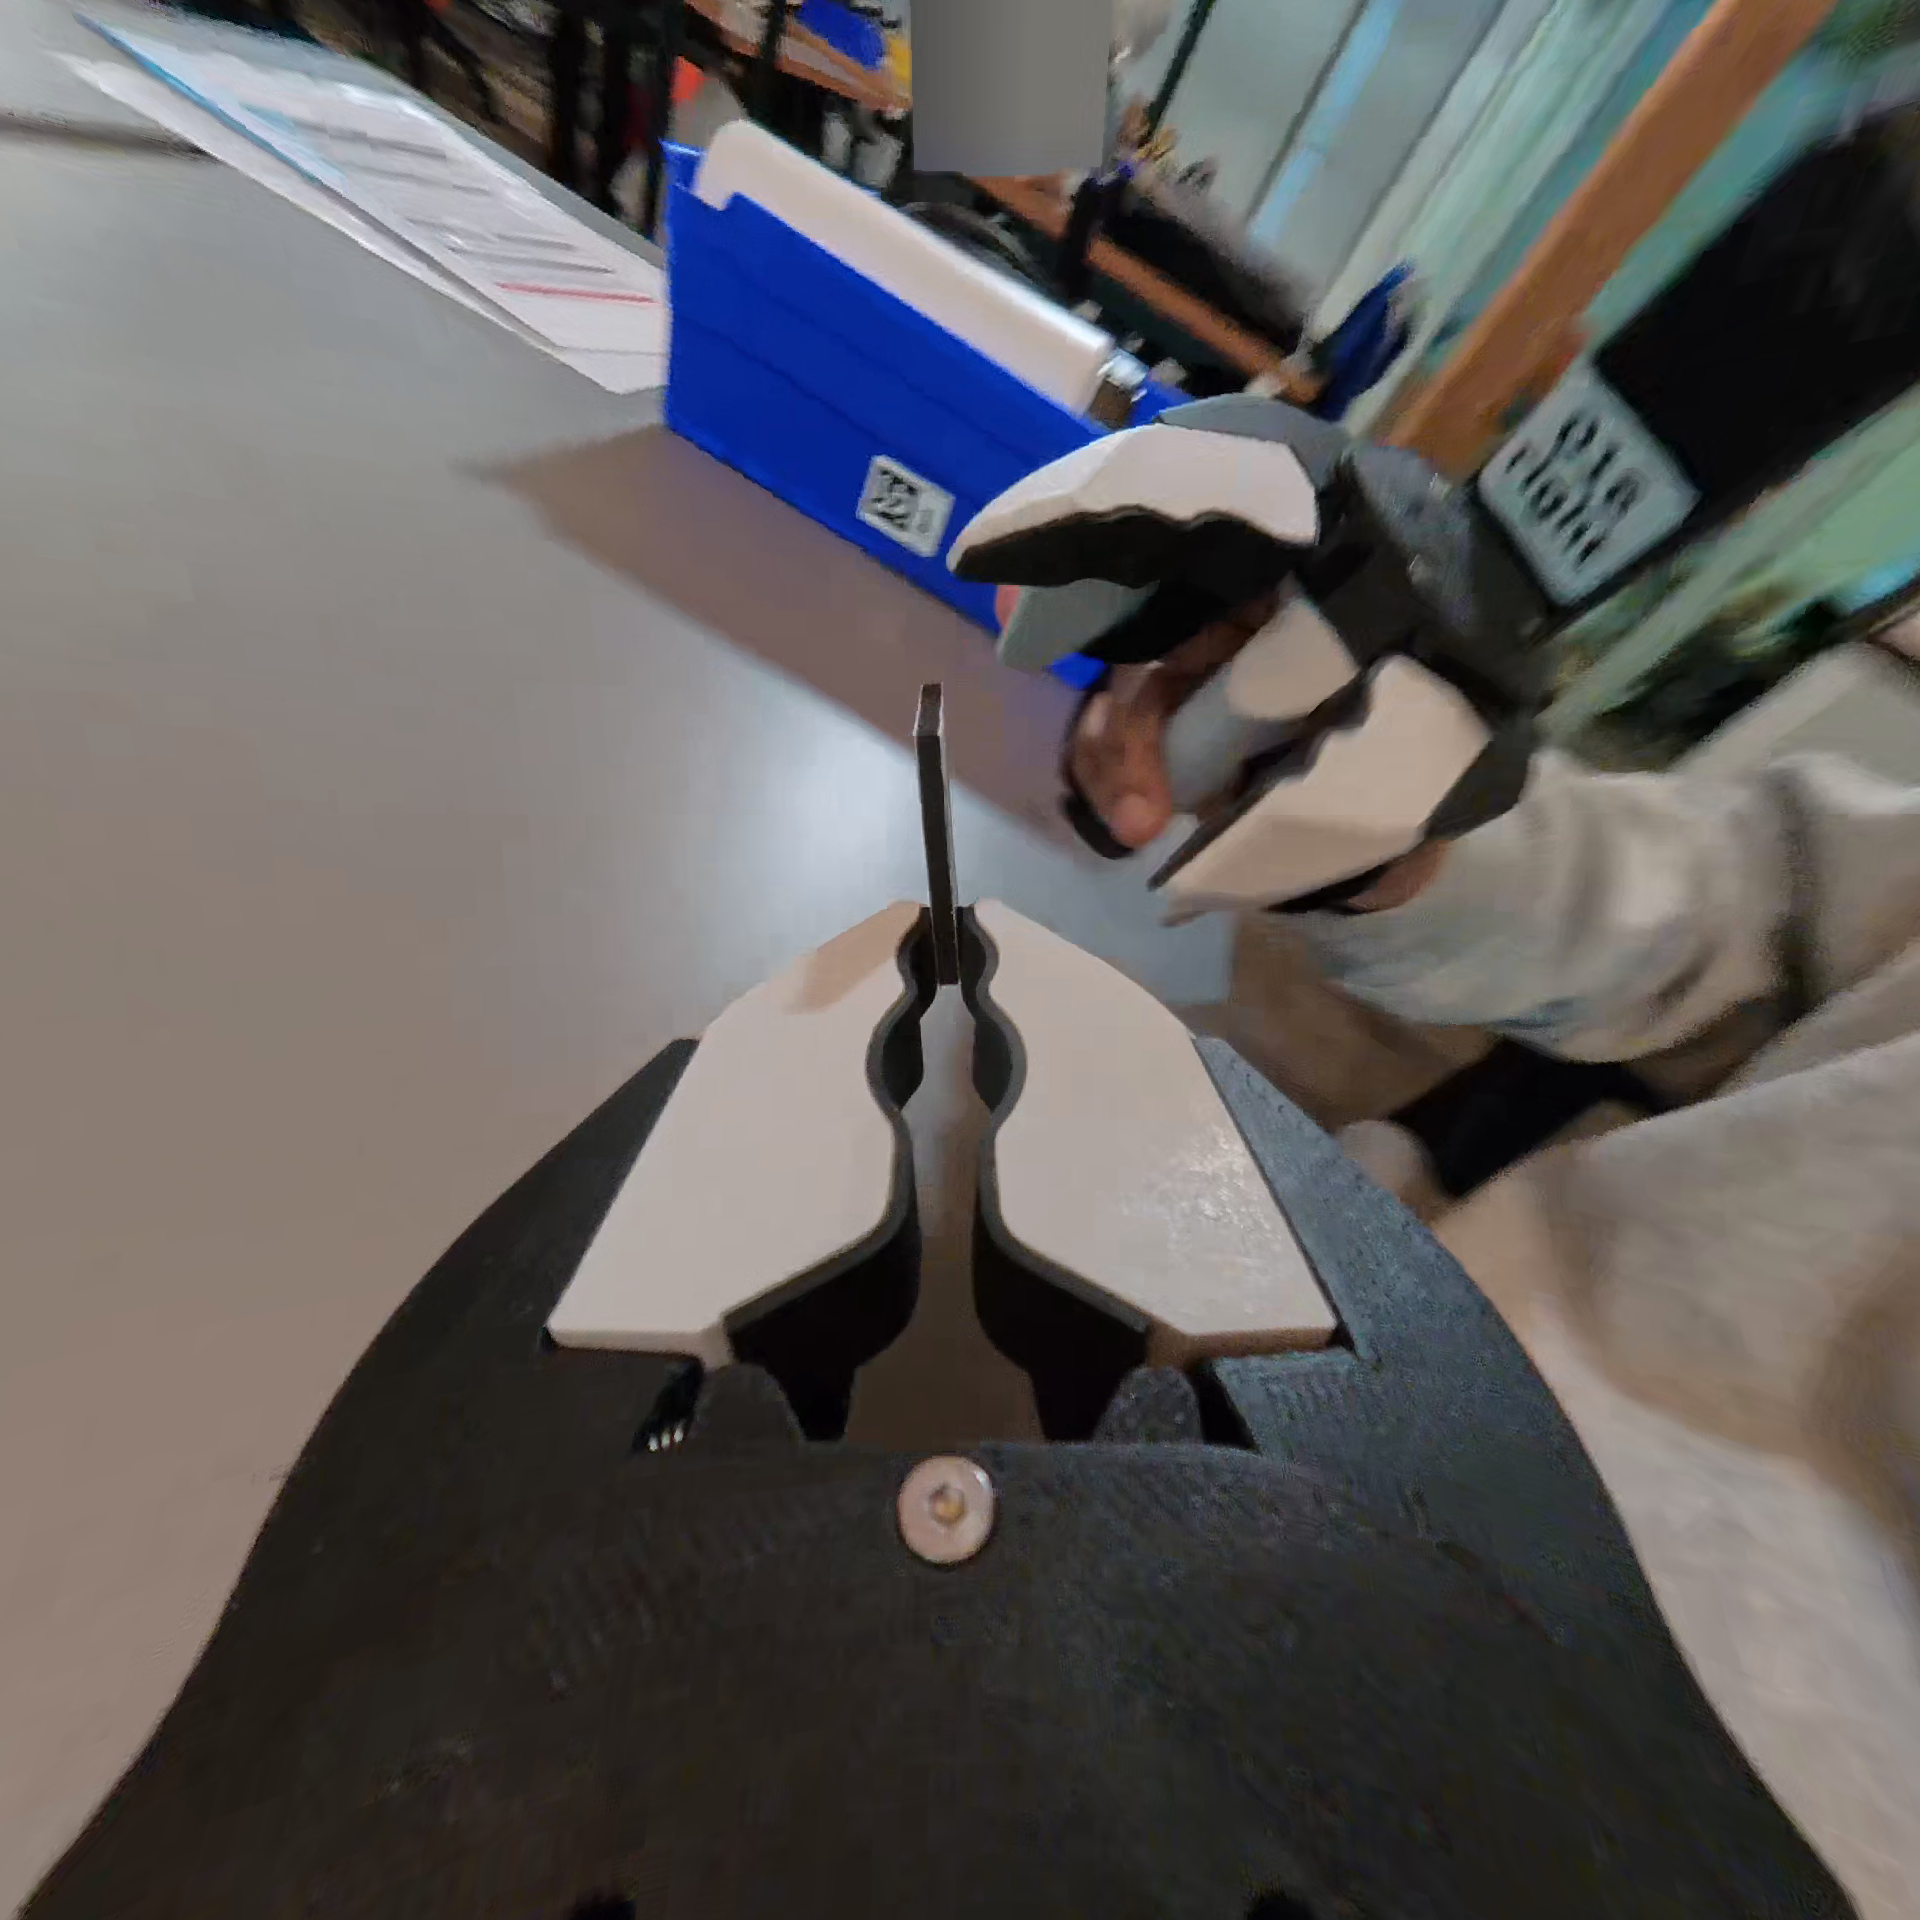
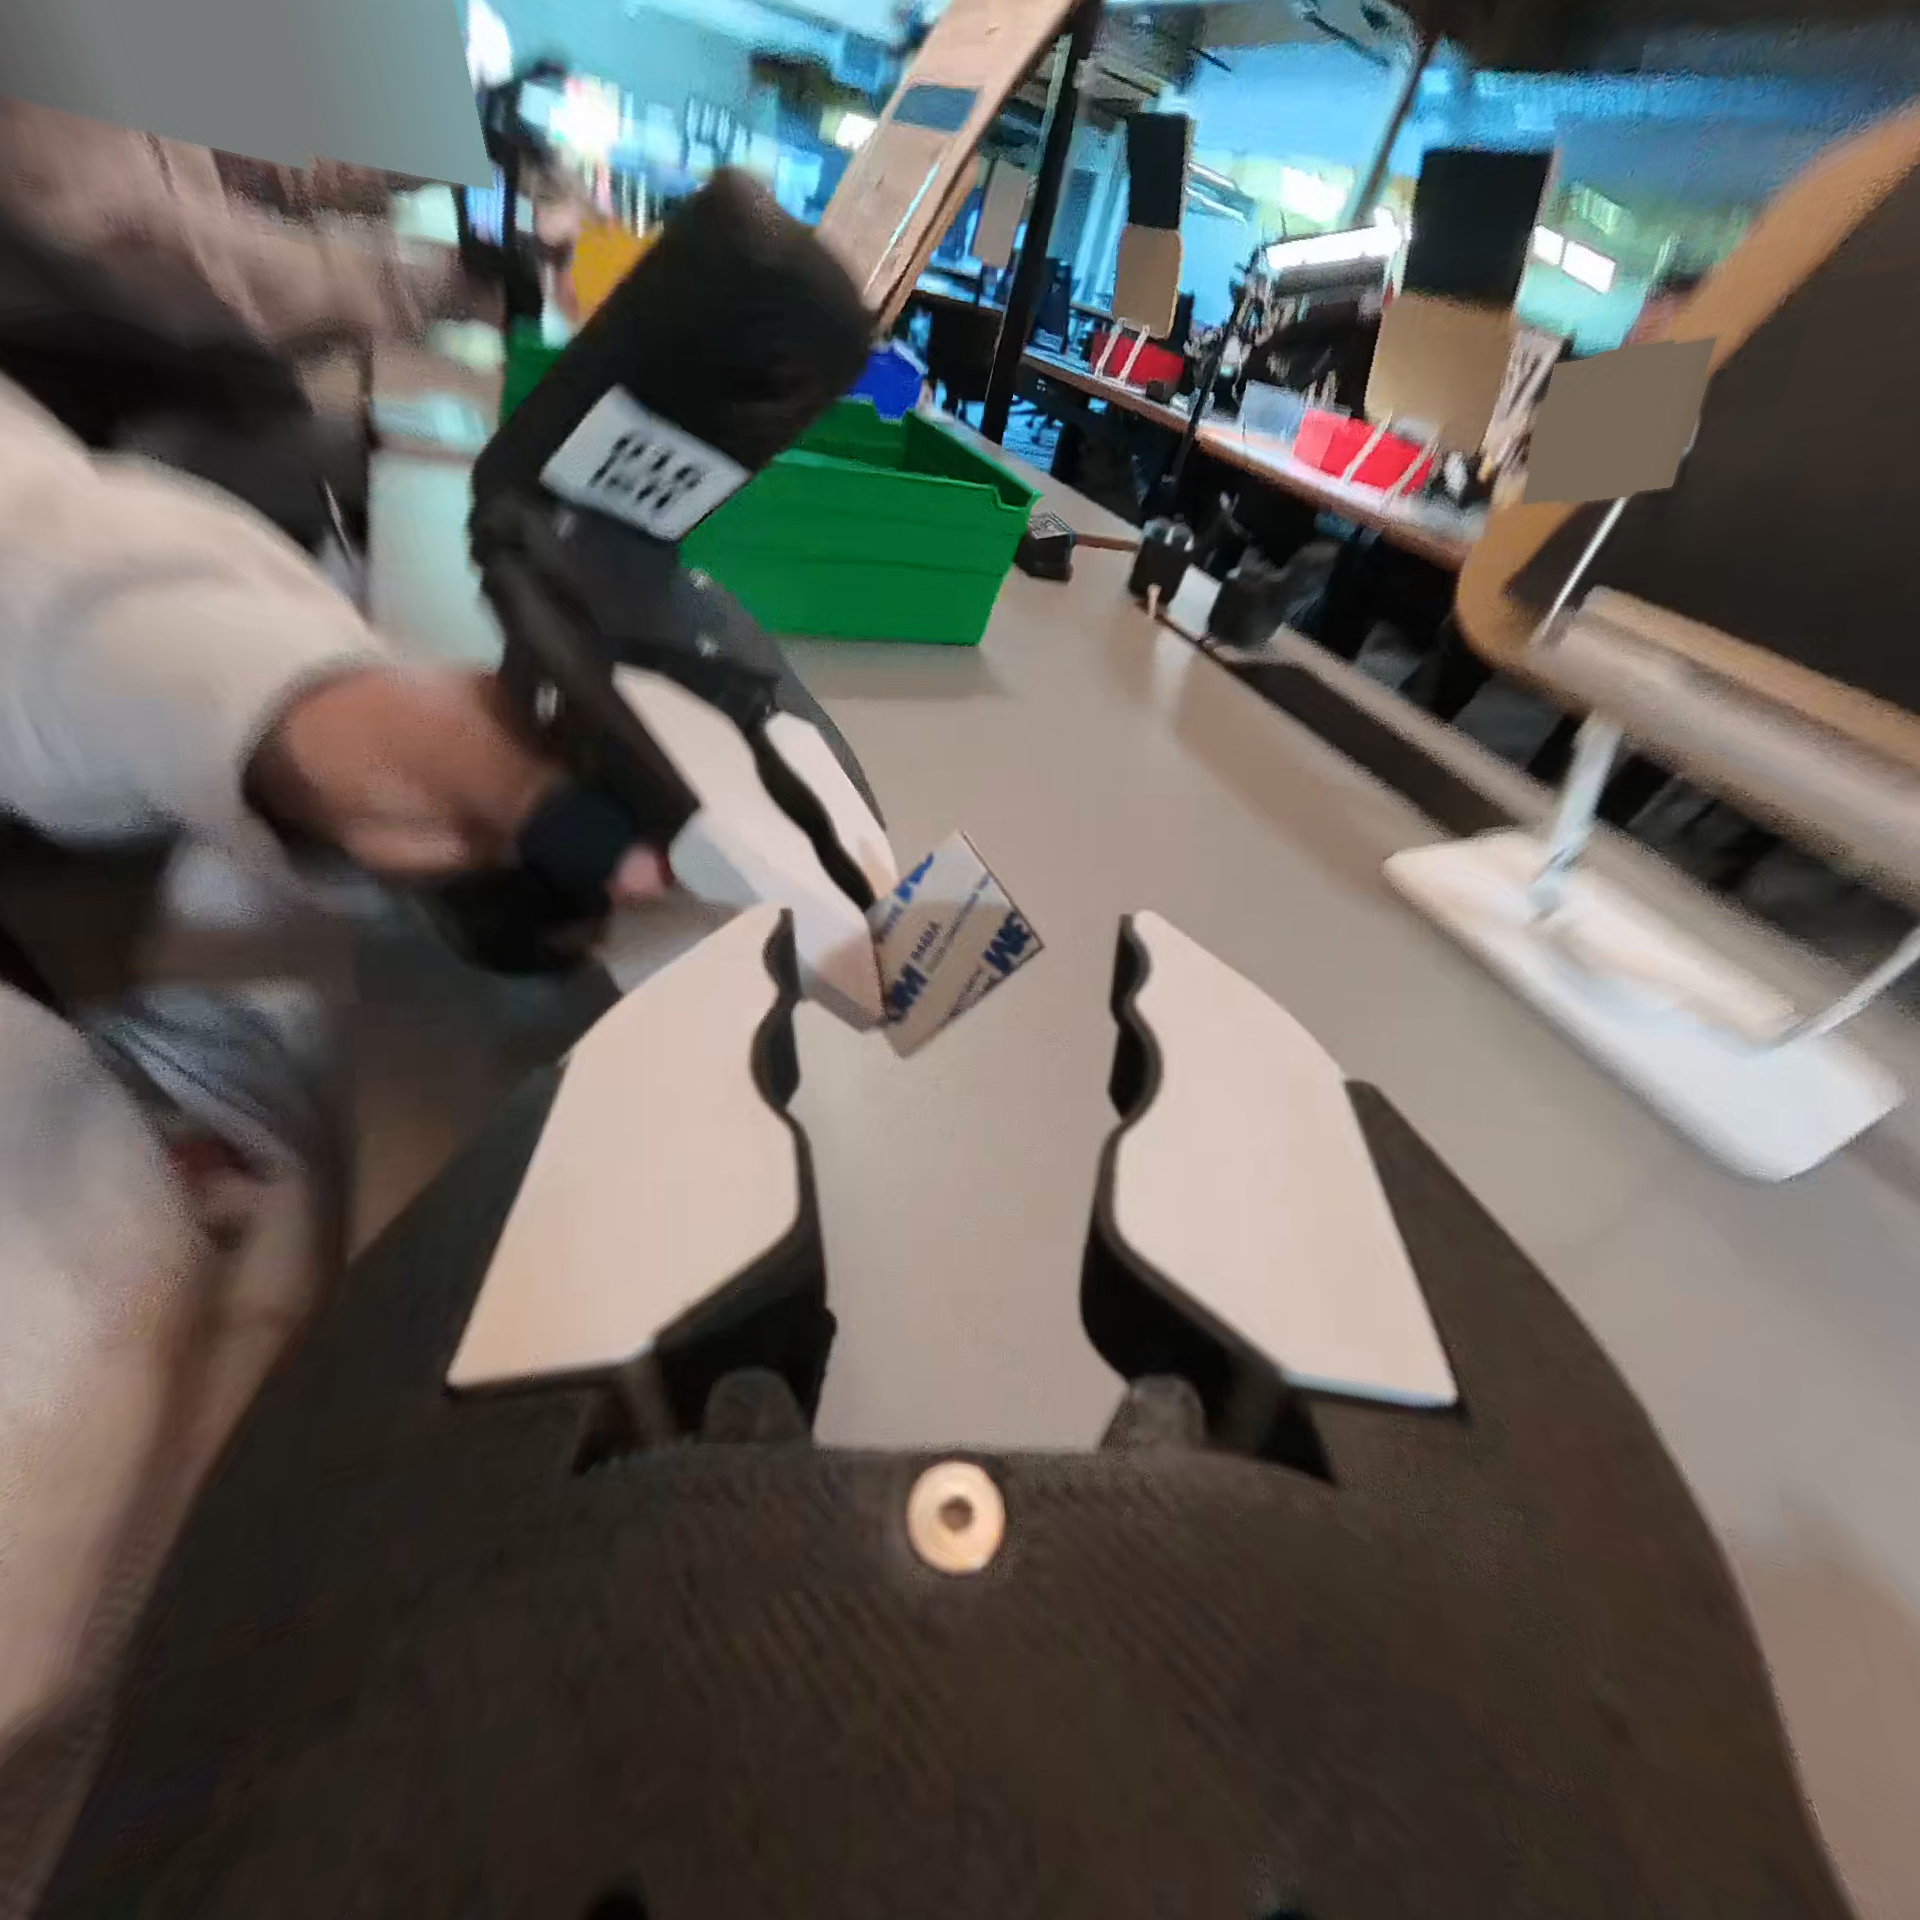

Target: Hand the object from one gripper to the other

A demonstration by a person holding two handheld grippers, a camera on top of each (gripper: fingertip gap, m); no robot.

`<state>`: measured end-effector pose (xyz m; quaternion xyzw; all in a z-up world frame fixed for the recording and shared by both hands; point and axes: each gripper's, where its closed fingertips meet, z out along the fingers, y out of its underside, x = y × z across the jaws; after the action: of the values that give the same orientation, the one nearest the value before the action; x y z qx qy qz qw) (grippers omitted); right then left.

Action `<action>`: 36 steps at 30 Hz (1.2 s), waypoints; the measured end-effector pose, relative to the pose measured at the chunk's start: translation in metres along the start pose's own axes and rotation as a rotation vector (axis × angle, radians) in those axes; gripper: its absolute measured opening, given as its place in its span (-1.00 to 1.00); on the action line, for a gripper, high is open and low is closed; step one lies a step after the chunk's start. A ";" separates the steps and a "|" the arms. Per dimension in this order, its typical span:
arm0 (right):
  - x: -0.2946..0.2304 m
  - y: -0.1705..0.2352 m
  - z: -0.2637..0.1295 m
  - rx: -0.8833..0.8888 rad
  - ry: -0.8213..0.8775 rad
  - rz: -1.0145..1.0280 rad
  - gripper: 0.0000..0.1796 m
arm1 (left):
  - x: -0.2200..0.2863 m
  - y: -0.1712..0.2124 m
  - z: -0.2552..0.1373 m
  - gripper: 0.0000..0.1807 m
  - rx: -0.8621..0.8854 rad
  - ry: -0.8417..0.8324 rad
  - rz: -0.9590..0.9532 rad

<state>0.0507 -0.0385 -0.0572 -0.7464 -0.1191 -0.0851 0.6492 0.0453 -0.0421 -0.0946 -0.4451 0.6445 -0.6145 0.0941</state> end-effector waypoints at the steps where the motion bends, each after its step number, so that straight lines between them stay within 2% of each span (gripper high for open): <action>1: -0.001 0.001 -0.001 -0.016 0.009 -0.131 -0.31 | 0.001 0.000 0.000 -0.96 0.009 0.048 -0.083; 4: -0.016 0.000 -0.001 -0.005 -0.018 -0.401 -0.30 | 0.008 0.000 -0.001 -0.96 0.023 0.196 -0.263; 7: -0.033 0.007 0.004 -0.023 -0.083 -0.467 -0.24 | 0.021 -0.004 -0.003 -0.96 0.032 0.325 -0.345; 15: -0.028 0.009 -0.002 0.011 -0.137 -0.336 -0.09 | 0.039 0.000 -0.004 -0.97 -0.025 0.446 -0.323; 19: -0.033 0.009 -0.006 0.037 -0.207 -0.269 -0.09 | 0.050 0.008 -0.002 -0.97 -0.086 0.508 -0.324; 27: -0.048 -0.007 -0.012 0.108 -0.280 -0.236 -0.22 | 0.071 0.007 -0.009 -0.96 -0.101 0.707 -0.428; 33: -0.052 -0.009 -0.015 0.118 -0.297 -0.253 -0.44 | 0.076 0.004 -0.011 -0.96 -0.087 0.757 -0.472; 36: -0.051 -0.008 -0.014 0.106 -0.289 -0.264 -0.45 | 0.075 0.004 -0.011 -0.96 -0.087 0.755 -0.478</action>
<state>-0.0004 -0.0551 -0.0622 -0.6936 -0.3123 -0.0551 0.6468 -0.0075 -0.0864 -0.0639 -0.3298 0.5378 -0.7107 -0.3112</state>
